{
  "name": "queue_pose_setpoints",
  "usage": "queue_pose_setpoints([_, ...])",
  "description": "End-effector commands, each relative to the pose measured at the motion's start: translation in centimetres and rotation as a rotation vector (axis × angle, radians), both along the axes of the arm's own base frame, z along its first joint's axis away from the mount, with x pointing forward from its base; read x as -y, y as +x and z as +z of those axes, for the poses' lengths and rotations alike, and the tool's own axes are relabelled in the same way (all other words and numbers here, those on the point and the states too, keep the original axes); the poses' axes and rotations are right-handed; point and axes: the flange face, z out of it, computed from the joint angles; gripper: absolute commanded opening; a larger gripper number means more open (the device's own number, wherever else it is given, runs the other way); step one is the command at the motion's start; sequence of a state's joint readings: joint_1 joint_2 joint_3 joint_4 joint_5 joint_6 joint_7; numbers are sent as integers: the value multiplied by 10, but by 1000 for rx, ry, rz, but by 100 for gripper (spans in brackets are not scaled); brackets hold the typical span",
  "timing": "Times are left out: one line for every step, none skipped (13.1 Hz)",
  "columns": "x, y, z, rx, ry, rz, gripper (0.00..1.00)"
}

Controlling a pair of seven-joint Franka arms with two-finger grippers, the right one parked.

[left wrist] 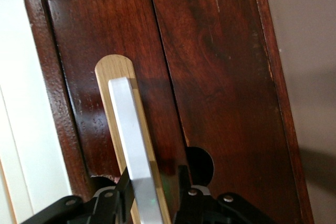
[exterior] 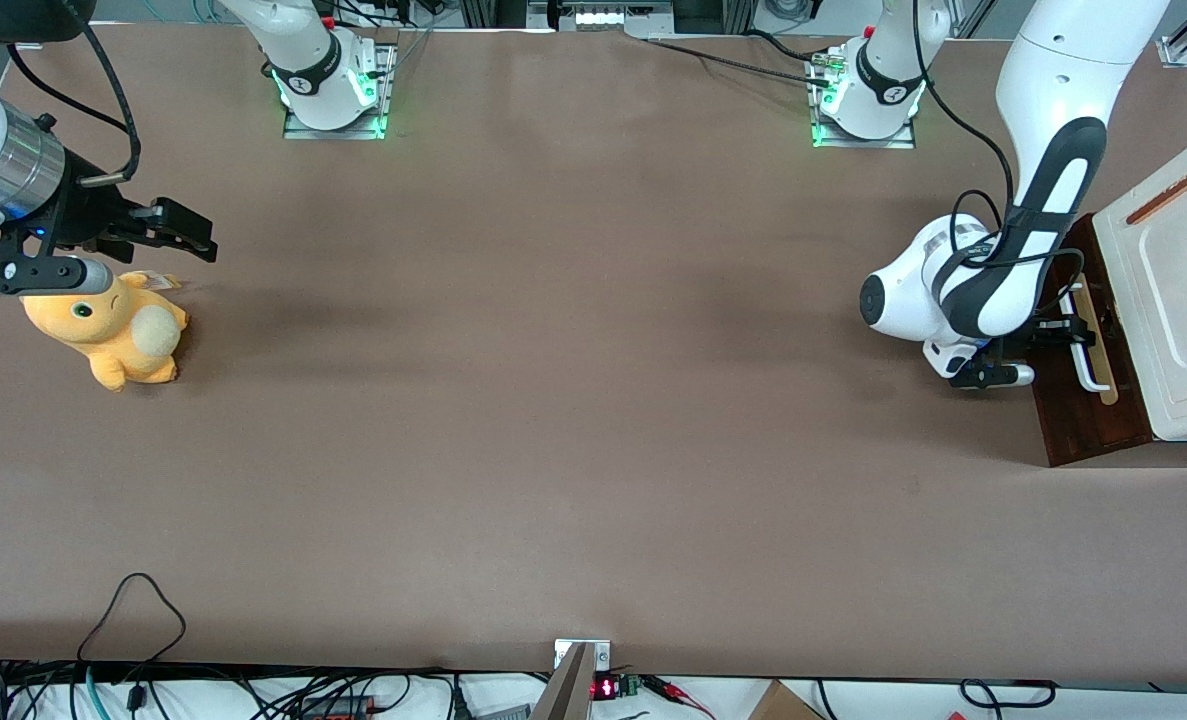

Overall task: Open lower drawer with left arm only
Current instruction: 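Close the left gripper around the white bar handle, then pull the handle with the left gripper, sliding the drawer out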

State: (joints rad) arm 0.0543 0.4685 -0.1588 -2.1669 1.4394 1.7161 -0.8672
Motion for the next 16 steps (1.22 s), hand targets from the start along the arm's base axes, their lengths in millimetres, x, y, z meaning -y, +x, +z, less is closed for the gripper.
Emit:
queue_pose_setpoints([-1, 3, -1, 20, 9, -18, 16])
queue_pose_setpoints([-1, 3, -2, 29, 8, -17, 6])
queue_pose_setpoints([2, 3, -2, 31, 9, -20, 0])
queue_pose_setpoints([5, 2, -3, 27, 11, -26, 0])
queue_pose_setpoints([5, 2, -2, 29, 13, -25, 0])
queue_pose_setpoints([8, 3, -2, 28, 19, -36, 0])
queue_pose_setpoints([12, 4, -1, 29, 31, -56, 0])
queue_pose_setpoints([15, 4, 0, 30, 42, -64, 0])
queue_pose_setpoints([23, 4, 2, 31, 58, -72, 0])
queue_pose_setpoints([29, 4, 3, 31, 71, -80, 0])
queue_pose_setpoints([36, 4, 4, 33, 74, -92, 0])
queue_pose_setpoints([42, 4, 4, 33, 74, -104, 0])
queue_pose_setpoints([55, 4, 5, 34, 80, -124, 0])
queue_pose_setpoints([64, 3, 6, 33, 80, -138, 0])
queue_pose_setpoints([78, 1, 6, 32, 74, -153, 0])
queue_pose_setpoints([87, 1, 6, 32, 70, -165, 0])
